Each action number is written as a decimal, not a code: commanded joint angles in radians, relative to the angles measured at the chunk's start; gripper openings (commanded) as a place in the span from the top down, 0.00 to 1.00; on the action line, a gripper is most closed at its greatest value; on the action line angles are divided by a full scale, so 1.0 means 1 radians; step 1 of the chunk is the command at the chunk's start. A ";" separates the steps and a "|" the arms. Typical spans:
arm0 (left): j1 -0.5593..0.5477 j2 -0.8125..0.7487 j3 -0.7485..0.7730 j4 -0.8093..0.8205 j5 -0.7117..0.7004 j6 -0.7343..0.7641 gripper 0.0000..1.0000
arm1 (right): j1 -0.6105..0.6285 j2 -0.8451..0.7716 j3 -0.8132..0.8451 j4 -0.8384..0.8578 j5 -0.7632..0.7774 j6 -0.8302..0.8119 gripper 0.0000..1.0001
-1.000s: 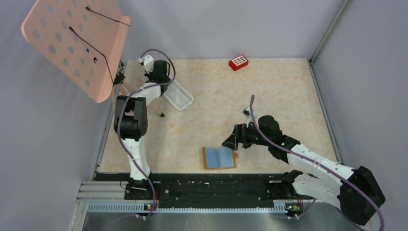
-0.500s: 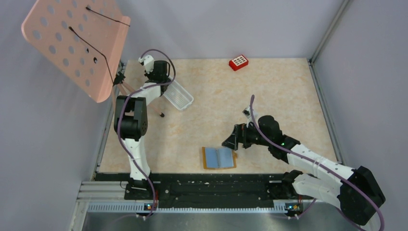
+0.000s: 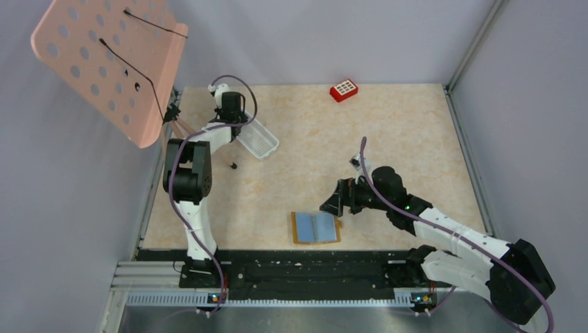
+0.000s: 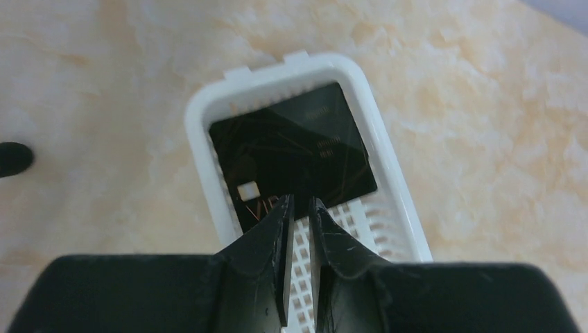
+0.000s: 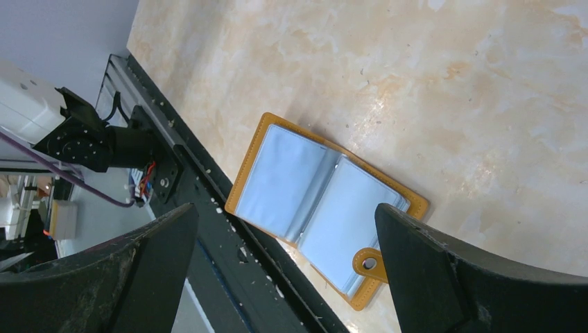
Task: Take the credit cards out of the card holder
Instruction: Place the credit card in the storage box, then remove the credit card from the card holder.
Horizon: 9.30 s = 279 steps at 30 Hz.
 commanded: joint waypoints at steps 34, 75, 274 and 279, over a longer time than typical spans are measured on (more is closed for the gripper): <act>0.016 0.150 0.253 -0.232 0.149 -0.009 0.90 | -0.003 -0.040 0.078 -0.012 0.025 -0.031 0.02; -0.401 -1.038 -0.915 -0.213 0.716 -0.214 0.46 | 0.163 0.044 -0.006 0.052 0.192 0.242 0.43; -0.783 -0.763 -1.021 0.178 0.413 -0.518 0.52 | 0.350 0.194 -0.035 0.119 0.354 0.224 0.69; -0.783 -0.740 -1.006 0.151 0.414 -0.513 0.65 | 0.338 0.108 -0.023 0.002 0.462 0.190 0.55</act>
